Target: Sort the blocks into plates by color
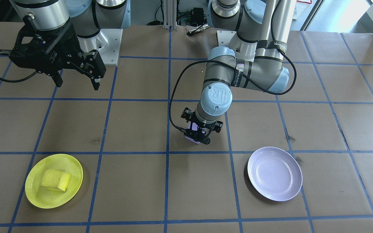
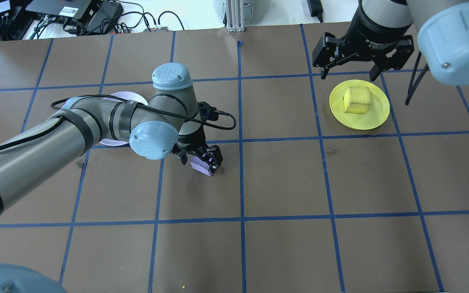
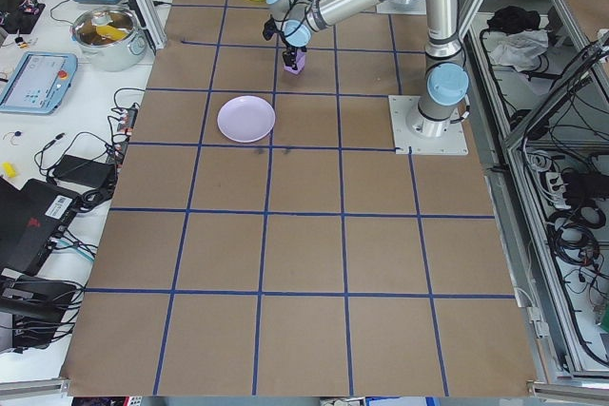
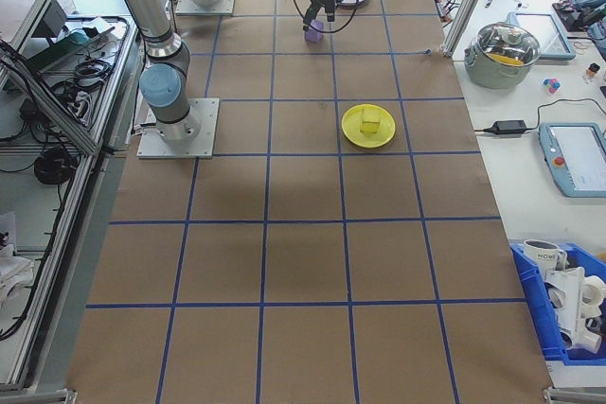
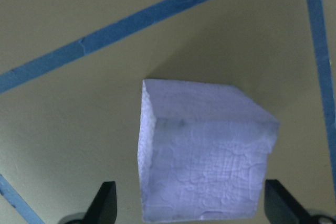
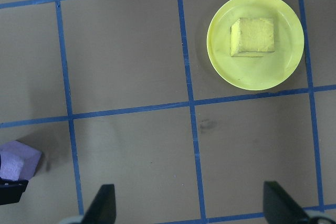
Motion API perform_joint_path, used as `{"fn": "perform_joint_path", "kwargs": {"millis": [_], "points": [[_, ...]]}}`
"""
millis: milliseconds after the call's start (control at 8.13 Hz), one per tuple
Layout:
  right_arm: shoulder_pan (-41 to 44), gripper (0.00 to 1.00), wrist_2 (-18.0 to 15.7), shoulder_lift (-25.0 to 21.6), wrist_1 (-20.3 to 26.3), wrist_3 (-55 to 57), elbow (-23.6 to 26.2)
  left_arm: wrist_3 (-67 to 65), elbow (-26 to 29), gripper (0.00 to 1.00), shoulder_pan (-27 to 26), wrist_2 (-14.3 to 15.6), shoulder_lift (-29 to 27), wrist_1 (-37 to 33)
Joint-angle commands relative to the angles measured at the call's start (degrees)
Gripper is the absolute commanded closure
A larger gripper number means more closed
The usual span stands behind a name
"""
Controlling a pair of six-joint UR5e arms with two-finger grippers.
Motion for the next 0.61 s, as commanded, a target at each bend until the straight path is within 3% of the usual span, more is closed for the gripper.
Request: {"fn": "perform_joint_path", "kwargs": {"millis": [0, 246, 492], "points": [[0.00, 0.00, -0.43, -0.08, 0.19, -0.05, 0.00, 0.78, 0.02, 0.21, 0.00, -0.79, -0.63, 0.12], [0.00, 0.00, -0.43, 0.00, 0.54, -2.84, 0.00, 0.79, 0.37, 0.95, 0.00, -0.97, -0.64, 0.12], [-0.09, 0.00, -0.43, -0.17, 2.99, -3.56, 0.00, 0.52, 0.46, 1.00, 0.00, -0.80, 0.32, -0.84]]}}
